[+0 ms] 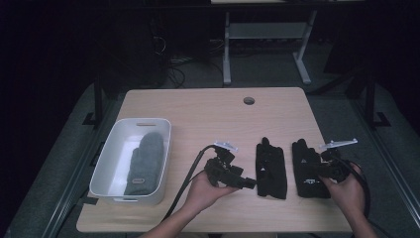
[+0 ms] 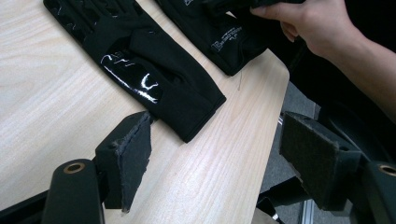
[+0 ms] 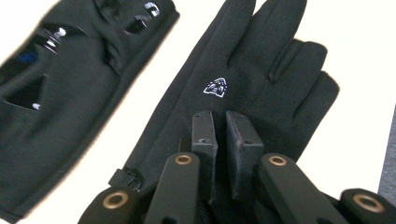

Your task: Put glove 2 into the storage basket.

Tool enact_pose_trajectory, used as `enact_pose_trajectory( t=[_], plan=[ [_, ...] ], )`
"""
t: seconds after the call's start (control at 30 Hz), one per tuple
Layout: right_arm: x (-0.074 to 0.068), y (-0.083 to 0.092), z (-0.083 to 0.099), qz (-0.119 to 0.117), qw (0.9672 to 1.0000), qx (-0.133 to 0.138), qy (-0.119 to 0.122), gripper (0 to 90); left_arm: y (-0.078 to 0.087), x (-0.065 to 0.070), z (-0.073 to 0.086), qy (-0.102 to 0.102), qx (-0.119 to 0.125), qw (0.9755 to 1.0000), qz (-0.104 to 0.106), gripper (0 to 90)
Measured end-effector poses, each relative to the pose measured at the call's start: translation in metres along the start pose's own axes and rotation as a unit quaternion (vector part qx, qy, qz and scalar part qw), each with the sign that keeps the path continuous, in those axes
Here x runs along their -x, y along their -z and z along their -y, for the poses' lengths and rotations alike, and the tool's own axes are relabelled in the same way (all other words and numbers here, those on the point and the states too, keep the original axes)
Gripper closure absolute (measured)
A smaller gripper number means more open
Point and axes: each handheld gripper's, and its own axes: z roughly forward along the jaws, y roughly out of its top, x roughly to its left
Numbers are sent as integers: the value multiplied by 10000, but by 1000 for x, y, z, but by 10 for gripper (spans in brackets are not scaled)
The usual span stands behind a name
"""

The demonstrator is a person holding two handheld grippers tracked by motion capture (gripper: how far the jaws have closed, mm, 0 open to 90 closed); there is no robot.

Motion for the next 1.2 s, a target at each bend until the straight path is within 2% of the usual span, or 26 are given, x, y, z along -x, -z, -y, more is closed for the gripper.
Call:
enact_pose_trajectory(
  t=[0.2, 0.3, 0.4, 0.43, 0.7, 1.2],
  plan=[
    [-8, 16, -14, -76, 9996, 258, 11, 826, 2, 1, 0, -7, 14, 10000, 5, 251],
    [-16, 21, -23, -232, 9990, 391, 29, 826, 3, 1, 0, -27, 13, 10000, 2, 251],
    [-29, 22, -34, -324, 9986, 404, 90, 826, 4, 1, 1, -42, 19, 10000, 2, 251],
    [-32, 20, -37, -355, 9982, 447, 160, 826, 5, 0, 1, -43, 23, 10000, -2, 252],
    [-61, 7, -55, -550, 9975, 371, 263, 827, 13, -4, 5, -5, 70, 10000, -39, 251],
    [-81, -27, -52, -810, 9967, -19, 51, 815, 17, -7, 9, 35, 61, 9999, -71, 251]
  ],
)
